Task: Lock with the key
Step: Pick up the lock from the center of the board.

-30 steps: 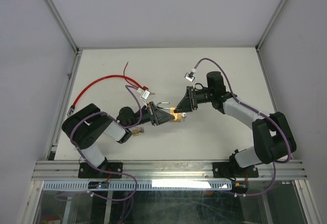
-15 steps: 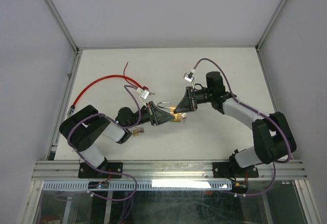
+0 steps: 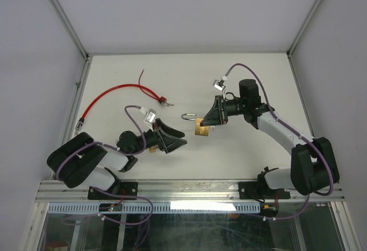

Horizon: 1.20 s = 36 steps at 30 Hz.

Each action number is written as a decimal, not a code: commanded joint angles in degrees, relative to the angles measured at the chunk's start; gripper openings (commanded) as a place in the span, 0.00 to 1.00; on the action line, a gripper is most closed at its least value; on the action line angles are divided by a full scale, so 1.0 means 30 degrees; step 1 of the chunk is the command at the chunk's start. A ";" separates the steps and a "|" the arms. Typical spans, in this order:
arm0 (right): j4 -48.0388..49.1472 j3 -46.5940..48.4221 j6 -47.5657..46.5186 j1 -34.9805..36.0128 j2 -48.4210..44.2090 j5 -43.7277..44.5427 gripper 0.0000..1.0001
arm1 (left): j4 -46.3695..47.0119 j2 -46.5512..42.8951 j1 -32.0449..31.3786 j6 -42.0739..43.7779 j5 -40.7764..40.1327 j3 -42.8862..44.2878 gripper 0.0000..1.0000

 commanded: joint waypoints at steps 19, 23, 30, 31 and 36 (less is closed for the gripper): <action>-0.5973 0.2356 -0.7496 -0.0049 -0.2201 -0.2872 0.00 | -0.9845 -1.3742 0.0084 1.6119 -0.2485 -0.0970 0.99; -0.6746 0.2414 -0.8603 0.0125 -0.2332 -0.2856 0.00 | -0.9879 -1.1446 0.0094 1.7861 -0.1996 0.0234 0.98; -0.7334 0.2485 -0.9429 0.0332 -0.2364 -0.2863 0.00 | -1.0362 -0.8186 0.0073 1.9169 -0.1108 0.2324 0.87; -0.7366 0.2486 -0.9485 0.0402 -0.2321 -0.2859 0.00 | -1.0373 -0.7704 0.0091 1.9166 -0.0915 0.2597 0.83; -0.7429 0.2535 -0.9544 0.0469 -0.2308 -0.2780 0.00 | -1.0194 -0.5981 0.0087 1.8645 0.1092 0.3688 0.64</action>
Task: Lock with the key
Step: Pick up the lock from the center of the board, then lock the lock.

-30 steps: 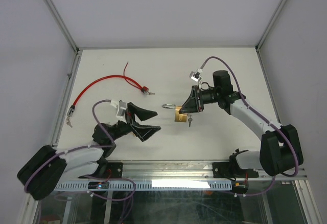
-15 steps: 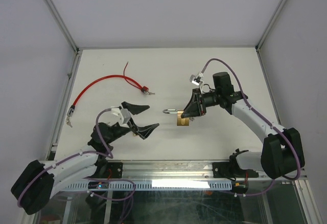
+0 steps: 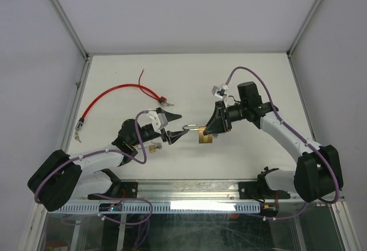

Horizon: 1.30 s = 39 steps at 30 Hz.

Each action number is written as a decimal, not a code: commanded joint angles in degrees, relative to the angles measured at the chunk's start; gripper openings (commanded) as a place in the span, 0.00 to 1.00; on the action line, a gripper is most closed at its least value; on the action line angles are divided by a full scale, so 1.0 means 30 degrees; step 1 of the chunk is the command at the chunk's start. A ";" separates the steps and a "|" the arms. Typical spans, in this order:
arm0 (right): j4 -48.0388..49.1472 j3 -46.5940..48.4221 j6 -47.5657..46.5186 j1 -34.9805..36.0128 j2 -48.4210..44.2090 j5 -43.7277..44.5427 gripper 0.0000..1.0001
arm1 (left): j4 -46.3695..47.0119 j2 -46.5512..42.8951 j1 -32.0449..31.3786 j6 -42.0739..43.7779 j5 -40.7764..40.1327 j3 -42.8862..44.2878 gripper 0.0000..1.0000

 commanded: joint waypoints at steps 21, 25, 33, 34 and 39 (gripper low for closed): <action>0.0479 0.0969 -0.1854 0.0042 -0.1224 0.0789 0.00 | 0.1825 0.1145 0.0044 -0.8276 0.5791 0.1009 0.26; 0.0641 0.0535 -0.2603 0.0119 -0.1439 0.0640 0.00 | 0.2317 0.1928 -0.0130 -0.8893 0.6188 0.1223 0.28; 0.0523 0.0101 -0.4327 0.0165 -0.1478 0.0651 0.00 | 0.2696 0.2543 -0.0669 -0.8566 0.6339 0.1276 0.27; 0.0515 0.0038 -0.4445 0.0181 -0.1454 0.0675 0.00 | 0.2868 0.2542 -0.0735 -0.8572 0.6328 0.1230 0.27; 0.0526 -0.0113 -0.4928 0.0192 -0.1386 0.1033 0.00 | 0.2994 0.2556 -0.0884 -0.8634 0.6321 0.1160 0.12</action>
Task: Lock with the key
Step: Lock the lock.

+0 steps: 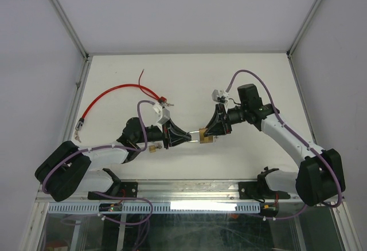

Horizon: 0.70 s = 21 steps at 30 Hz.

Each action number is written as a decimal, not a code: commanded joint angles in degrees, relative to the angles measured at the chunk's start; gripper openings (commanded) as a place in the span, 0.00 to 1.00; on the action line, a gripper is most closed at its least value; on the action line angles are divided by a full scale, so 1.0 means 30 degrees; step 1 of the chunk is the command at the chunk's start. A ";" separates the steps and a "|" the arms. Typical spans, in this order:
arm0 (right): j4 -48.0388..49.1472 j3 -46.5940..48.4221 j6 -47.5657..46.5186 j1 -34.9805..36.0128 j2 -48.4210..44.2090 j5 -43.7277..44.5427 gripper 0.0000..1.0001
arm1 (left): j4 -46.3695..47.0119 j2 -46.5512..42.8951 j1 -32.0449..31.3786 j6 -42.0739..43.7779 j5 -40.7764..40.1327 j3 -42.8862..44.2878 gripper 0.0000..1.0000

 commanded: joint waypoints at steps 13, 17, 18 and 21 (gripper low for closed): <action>0.1509 -0.0204 -0.1620 0.0052 -0.0428 0.1414 0.05 | -0.0983 -0.1146 -0.1001 0.0187 -0.0613 0.0638 0.00; 0.1560 -0.0211 -0.1615 0.0031 -0.0442 0.1649 0.09 | -0.1170 -0.1473 -0.1408 0.0157 -0.1546 0.0595 0.00; 0.1562 -0.0211 -0.1616 0.0022 -0.0466 0.1663 0.11 | -0.1260 -0.1580 -0.1508 0.0173 -0.1835 0.0539 0.00; 0.1558 -0.0224 -0.1588 0.0023 -0.0528 0.1872 0.19 | -0.1415 -0.1831 -0.1632 -0.0008 -0.2298 0.0447 0.00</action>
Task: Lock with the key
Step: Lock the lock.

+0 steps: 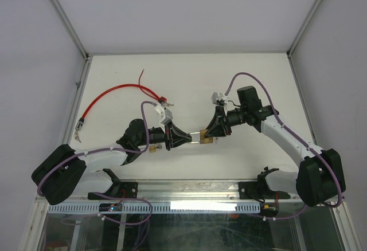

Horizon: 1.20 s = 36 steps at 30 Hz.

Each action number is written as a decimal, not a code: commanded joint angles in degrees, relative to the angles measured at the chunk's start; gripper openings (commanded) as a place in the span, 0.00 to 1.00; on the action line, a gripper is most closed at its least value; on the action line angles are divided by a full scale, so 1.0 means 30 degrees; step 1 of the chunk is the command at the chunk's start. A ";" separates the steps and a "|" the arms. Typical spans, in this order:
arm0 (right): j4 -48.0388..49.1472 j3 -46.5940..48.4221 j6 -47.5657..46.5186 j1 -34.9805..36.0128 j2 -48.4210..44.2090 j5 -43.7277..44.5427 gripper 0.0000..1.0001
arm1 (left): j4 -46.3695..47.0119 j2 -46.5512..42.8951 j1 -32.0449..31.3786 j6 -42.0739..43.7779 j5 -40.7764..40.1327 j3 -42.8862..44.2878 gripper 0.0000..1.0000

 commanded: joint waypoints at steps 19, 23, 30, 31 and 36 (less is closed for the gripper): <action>0.0037 0.1003 -0.2105 -0.1104 -0.2082 0.1747 0.66 | 0.0388 -0.2462 -0.1401 -0.3630 -0.3916 -0.0208 0.00; -0.1258 0.1266 -0.4106 -0.1251 -0.2422 0.1177 0.66 | 0.0364 -0.2517 -0.1552 -0.4731 -0.4775 -0.0125 0.00; -0.2498 0.1728 -0.5671 -0.1492 -0.3167 0.1864 0.68 | 0.0733 -0.2011 -0.1678 -0.6570 -0.5774 0.0073 0.00; -0.2568 0.1729 -0.5758 -0.1520 -0.3255 0.2062 0.68 | 0.0877 -0.1897 -0.1710 -0.6780 -0.5770 0.0112 0.00; -0.1968 0.1885 -0.4983 -0.1627 -0.3429 0.4085 0.73 | 0.1207 -0.1615 -0.1904 -0.7461 -0.5501 0.0290 0.00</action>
